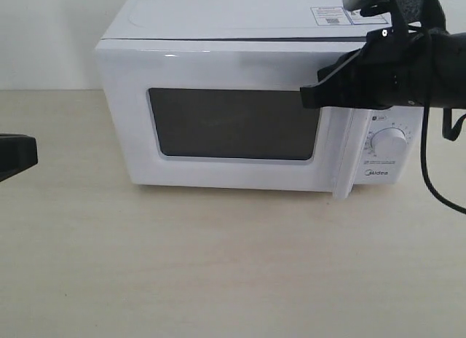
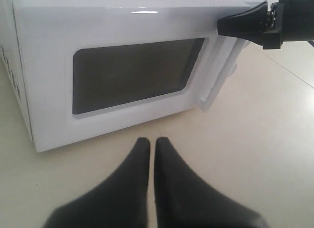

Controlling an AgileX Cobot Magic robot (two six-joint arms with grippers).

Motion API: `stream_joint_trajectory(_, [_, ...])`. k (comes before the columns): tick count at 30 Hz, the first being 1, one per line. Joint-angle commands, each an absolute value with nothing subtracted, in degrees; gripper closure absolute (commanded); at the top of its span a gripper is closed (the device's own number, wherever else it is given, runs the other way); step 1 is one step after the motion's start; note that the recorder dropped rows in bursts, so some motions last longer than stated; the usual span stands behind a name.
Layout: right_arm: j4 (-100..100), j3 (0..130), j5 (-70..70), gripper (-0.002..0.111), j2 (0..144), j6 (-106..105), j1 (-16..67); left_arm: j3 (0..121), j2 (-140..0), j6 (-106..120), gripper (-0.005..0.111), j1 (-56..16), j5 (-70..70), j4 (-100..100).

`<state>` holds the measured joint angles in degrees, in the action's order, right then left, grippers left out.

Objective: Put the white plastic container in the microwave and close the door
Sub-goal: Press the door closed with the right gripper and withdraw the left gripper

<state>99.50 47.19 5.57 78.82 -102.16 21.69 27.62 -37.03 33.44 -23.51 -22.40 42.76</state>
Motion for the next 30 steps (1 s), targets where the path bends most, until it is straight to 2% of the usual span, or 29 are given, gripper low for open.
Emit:
stream_joint_trajectory(1, [99.95,48.28,1.28,0.109,78.97,-102.13,21.27,27.40,-36.86,32.94,0.102,-23.88,-22.34,42.43])
stream_joint_trajectory(22, [99.95,50.30,-1.15,0.109,79.51,-102.10,21.17,27.40,-36.86,32.94,0.102,-23.88,-22.21,41.51])
stream_joint_trajectory(30, [99.95,42.36,-4.87,0.109,70.42,-100.26,23.83,27.40,-36.86,32.94,0.102,-23.88,-22.10,40.48])
